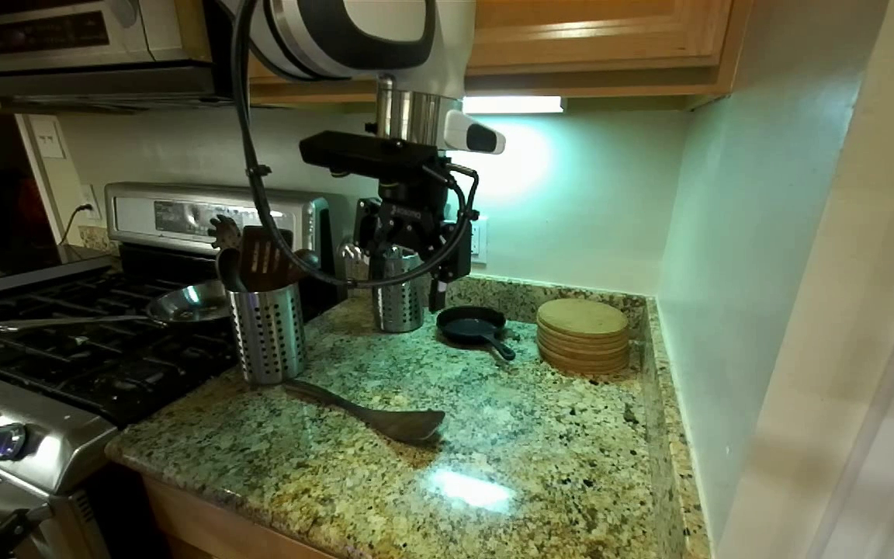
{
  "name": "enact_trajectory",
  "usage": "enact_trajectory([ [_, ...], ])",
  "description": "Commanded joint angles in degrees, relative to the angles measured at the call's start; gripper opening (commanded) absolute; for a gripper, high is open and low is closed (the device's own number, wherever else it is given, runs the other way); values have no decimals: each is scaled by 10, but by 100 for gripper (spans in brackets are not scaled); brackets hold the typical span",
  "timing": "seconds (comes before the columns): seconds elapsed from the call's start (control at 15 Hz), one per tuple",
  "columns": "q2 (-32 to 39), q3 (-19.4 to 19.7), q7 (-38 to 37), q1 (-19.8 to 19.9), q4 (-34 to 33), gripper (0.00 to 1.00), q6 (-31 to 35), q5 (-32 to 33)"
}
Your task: Put the spatula in the utensil holder
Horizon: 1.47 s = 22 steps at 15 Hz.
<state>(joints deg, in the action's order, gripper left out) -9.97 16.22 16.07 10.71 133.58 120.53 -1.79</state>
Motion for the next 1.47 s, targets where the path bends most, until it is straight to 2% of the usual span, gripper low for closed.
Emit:
enact_trajectory([
  [0.0,44,8,17,8,0,100,33,-38],
  [0.2,83,16,56,13,3,100,80,-99],
  [0.53,145,5,184,37,6,100,157,-203],
  [1.13,175,-9,178,50,-7,100,147,-187],
  [1.4,204,-21,205,58,-13,100,161,-213],
])
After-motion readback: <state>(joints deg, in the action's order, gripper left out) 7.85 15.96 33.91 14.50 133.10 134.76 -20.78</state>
